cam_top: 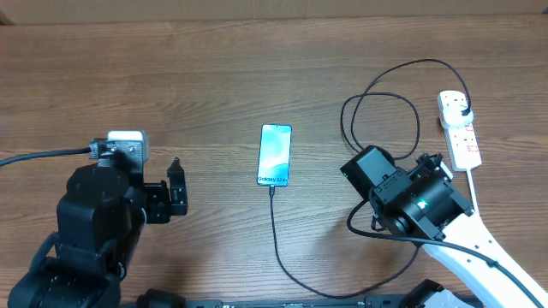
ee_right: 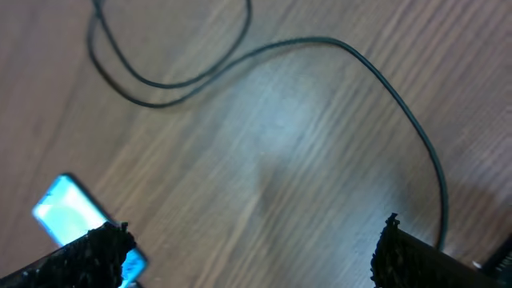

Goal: Plug charger to phone and switch on socket
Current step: 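Open the left gripper and retract the left arm from the phone, then move the right gripper over the white power strip's switch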

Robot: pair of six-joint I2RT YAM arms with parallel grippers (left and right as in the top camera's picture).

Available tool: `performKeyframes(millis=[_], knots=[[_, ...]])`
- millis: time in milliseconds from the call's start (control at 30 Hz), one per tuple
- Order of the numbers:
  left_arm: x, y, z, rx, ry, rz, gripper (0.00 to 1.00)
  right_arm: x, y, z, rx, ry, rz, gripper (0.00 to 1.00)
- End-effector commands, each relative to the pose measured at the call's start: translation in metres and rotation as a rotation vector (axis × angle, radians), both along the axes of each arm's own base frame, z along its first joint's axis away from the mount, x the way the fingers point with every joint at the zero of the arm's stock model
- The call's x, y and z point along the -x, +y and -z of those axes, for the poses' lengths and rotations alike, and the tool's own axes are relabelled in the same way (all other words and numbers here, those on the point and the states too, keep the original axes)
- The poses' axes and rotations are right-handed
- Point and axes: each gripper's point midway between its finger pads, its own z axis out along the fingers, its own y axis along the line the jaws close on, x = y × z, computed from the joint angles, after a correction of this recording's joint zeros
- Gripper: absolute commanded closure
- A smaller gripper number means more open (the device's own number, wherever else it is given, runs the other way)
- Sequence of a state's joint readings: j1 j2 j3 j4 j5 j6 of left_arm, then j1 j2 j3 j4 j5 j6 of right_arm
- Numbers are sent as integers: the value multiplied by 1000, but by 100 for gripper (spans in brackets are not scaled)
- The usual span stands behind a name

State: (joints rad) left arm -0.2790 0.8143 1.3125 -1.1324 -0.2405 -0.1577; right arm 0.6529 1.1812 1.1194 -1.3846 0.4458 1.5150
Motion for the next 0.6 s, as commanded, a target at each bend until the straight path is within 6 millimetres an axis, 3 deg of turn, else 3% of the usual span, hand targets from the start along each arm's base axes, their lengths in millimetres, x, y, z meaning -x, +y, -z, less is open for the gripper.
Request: performKeyframes(millis=[0, 233, 367, 433, 567], knots=[[14, 8, -11, 19, -63, -27, 0, 6, -4, 14, -26, 45, 31, 0], [56, 25, -40, 66, -236, -59, 1, 7, -12, 22, -79, 95, 90, 0], [97, 43, -58, 95, -385, -119, 0, 5, -19, 23, -93, 118, 80, 5], [121, 49, -63, 110, -458, -132, 0, 4, -22, 24, -93, 125, 79, 9], [149, 53, -57, 121, -502, -130, 1, 2, -25, 24, -95, 134, 58, 10]])
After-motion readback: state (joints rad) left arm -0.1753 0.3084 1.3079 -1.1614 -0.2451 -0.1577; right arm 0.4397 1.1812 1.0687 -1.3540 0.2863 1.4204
